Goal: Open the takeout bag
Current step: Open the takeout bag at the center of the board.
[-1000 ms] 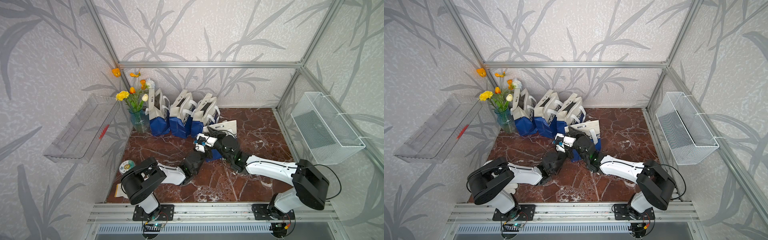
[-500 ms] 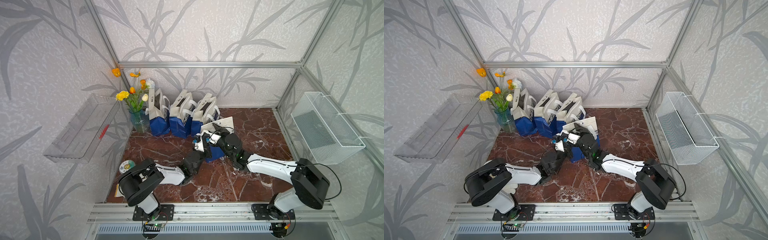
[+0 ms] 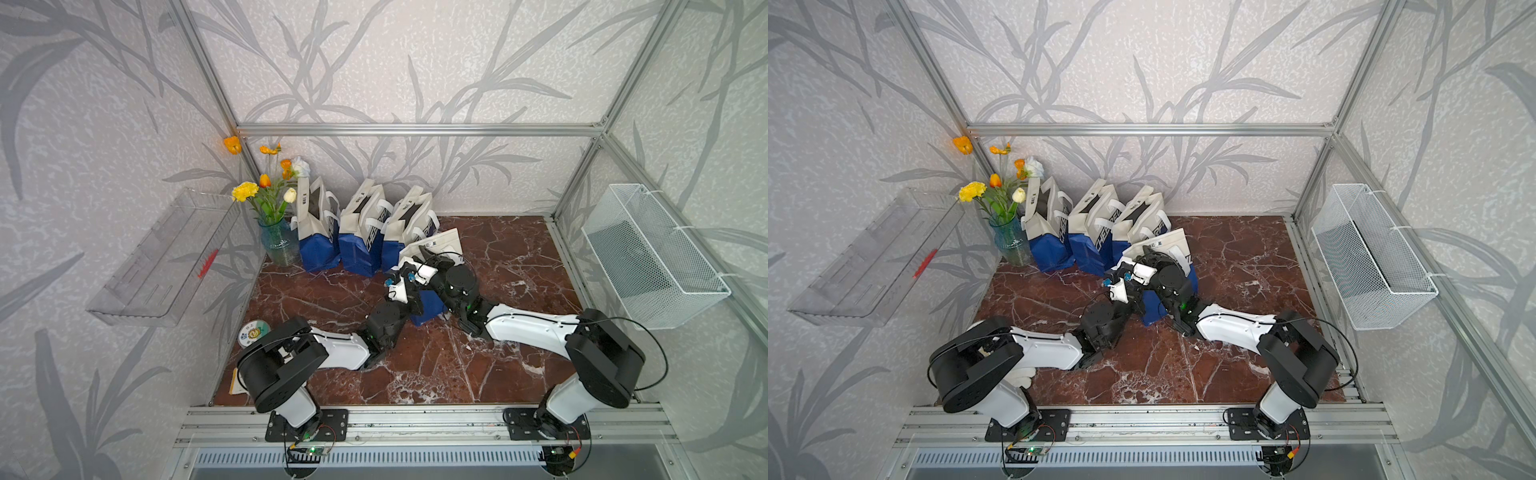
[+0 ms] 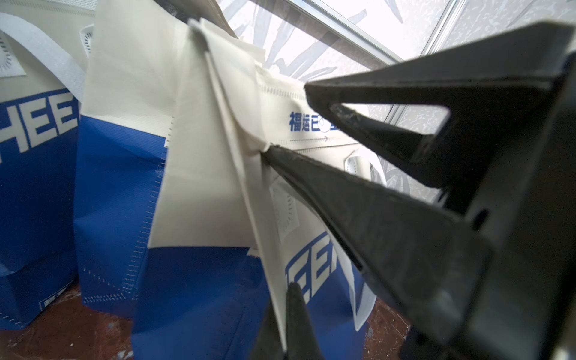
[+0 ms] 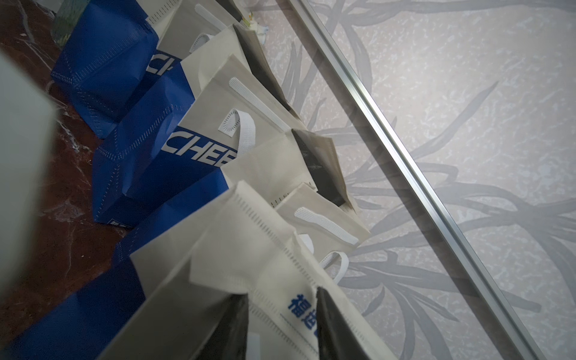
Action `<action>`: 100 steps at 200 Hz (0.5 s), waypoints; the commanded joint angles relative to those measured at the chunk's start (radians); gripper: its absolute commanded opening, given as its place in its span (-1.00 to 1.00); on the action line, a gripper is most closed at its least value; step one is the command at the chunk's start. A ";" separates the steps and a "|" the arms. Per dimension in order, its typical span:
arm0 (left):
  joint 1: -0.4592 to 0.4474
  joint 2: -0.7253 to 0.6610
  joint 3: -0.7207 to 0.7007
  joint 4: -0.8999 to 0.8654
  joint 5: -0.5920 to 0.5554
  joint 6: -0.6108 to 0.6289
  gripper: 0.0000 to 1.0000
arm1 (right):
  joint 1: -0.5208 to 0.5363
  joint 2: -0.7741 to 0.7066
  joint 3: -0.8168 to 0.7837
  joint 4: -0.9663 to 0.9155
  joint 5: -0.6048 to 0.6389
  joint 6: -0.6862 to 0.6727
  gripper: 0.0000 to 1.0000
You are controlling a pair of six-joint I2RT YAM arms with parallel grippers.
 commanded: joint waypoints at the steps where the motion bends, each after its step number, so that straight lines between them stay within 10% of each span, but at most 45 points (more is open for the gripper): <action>1: -0.012 0.009 0.009 -0.035 0.035 0.012 -1.00 | -0.010 0.038 0.059 0.085 0.037 -0.016 -0.53; 40: -0.013 0.025 0.003 -0.031 0.025 0.013 -1.00 | -0.018 0.031 0.095 0.081 0.073 -0.022 -1.00; 100: -0.012 0.059 -0.007 -0.006 0.012 0.006 -1.00 | -0.028 -0.054 0.113 -0.041 0.123 -0.006 -1.00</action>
